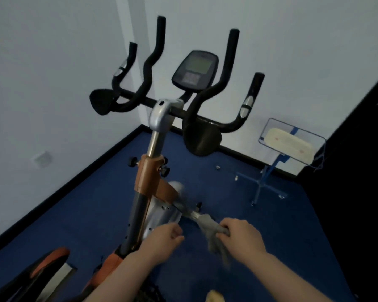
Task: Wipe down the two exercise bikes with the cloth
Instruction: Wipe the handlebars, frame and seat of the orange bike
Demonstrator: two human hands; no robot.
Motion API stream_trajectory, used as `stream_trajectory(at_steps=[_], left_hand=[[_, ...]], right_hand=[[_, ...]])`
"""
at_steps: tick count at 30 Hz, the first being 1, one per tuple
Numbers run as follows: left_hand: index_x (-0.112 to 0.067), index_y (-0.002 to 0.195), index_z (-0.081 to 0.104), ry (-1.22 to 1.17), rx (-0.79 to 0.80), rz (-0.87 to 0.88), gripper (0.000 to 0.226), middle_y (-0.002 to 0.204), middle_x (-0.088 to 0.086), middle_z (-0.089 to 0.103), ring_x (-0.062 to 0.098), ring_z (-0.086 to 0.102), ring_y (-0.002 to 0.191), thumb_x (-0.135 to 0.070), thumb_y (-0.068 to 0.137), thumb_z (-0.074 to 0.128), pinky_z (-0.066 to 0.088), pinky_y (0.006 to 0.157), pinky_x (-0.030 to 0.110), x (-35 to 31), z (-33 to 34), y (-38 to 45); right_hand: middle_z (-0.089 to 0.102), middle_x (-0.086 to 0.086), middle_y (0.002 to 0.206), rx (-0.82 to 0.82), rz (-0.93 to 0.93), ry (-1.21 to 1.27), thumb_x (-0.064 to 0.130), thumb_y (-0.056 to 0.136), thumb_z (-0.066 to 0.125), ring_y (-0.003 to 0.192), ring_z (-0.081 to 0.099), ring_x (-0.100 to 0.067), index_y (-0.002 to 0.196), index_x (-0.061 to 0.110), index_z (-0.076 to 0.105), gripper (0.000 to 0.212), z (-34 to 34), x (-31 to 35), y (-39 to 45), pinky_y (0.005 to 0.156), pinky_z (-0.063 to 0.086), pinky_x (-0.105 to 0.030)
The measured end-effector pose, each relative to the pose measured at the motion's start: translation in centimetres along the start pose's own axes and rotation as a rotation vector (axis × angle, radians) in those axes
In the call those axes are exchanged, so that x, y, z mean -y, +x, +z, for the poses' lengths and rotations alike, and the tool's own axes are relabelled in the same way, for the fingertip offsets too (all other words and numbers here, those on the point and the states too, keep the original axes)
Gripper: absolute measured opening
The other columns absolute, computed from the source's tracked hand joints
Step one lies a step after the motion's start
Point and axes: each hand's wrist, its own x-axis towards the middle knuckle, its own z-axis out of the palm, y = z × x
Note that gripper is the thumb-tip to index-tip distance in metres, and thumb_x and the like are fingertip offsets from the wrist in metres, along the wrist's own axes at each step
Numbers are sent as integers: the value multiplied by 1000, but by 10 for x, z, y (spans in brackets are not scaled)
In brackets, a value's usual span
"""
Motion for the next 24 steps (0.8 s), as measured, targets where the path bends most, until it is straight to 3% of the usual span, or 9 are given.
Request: stream_trajectory(at_steps=[4, 7, 11, 14, 16, 18, 20, 24], left_hand=[[-28, 111, 62, -66, -135, 29, 17, 102, -12, 64, 4, 59, 95, -34, 96, 55, 48, 84, 22, -44, -16, 27], [-29, 108, 64, -209, -268, 75, 14, 97, -13, 67, -4, 61, 89, -29, 95, 58, 51, 83, 19, -75, -28, 39], [-39, 98, 61, -379, -528, 107, 17, 96, -17, 63, -8, 60, 88, -23, 94, 59, 50, 76, 14, -95, -58, 44], [-32, 96, 65, -476, -782, 133, 16, 90, -21, 60, -7, 59, 86, -18, 93, 60, 45, 69, 6, -113, -85, 49], [-26, 101, 64, -522, -891, 177, 15, 92, -14, 62, 3, 62, 86, -14, 94, 59, 49, 74, 15, -126, -102, 56], [-24, 108, 61, -511, -964, 214, 17, 100, -8, 59, 7, 60, 94, -14, 94, 59, 51, 83, 28, -136, -116, 66], [-23, 119, 57, -501, -957, 229, 26, 112, -7, 54, 7, 55, 105, -16, 94, 60, 48, 90, 28, -140, -123, 75], [-26, 127, 54, -595, -821, 258, 40, 120, -11, 57, -4, 54, 108, -11, 92, 63, 49, 94, 20, -133, -116, 88]], right_hand=[[63, 14, 80, -34, -63, 122, 42, 90, 58, 76, 58, -4, 86, 36, 62, 8, -32, -10, 36, 65, 52, -27], [64, 15, 78, -92, -130, 304, 43, 89, 63, 72, 60, 0, 82, 38, 60, 9, -59, -12, 54, 58, 48, -19], [66, 10, 83, -286, -202, 683, 41, 89, 65, 75, 63, 0, 88, 32, 56, 13, -98, -4, 66, 61, 55, -25], [63, 12, 82, -455, -280, 903, 36, 91, 63, 76, 61, 1, 89, 31, 53, 12, -125, 10, 72, 57, 50, -16], [61, 20, 84, -551, -341, 979, 35, 91, 63, 76, 60, 2, 89, 32, 51, 13, -139, 23, 80, 58, 47, -11], [60, 18, 85, -625, -381, 1008, 34, 90, 66, 78, 60, -1, 90, 30, 51, 15, -147, 37, 94, 63, 47, -11], [60, 14, 90, -616, -402, 971, 33, 89, 68, 85, 59, -2, 93, 27, 57, 14, -150, 50, 113, 69, 48, -12], [45, 7, 112, -479, -399, 486, 55, 86, 59, 110, 42, -14, 93, 19, 66, 38, -123, 55, 140, 95, 43, -34]])
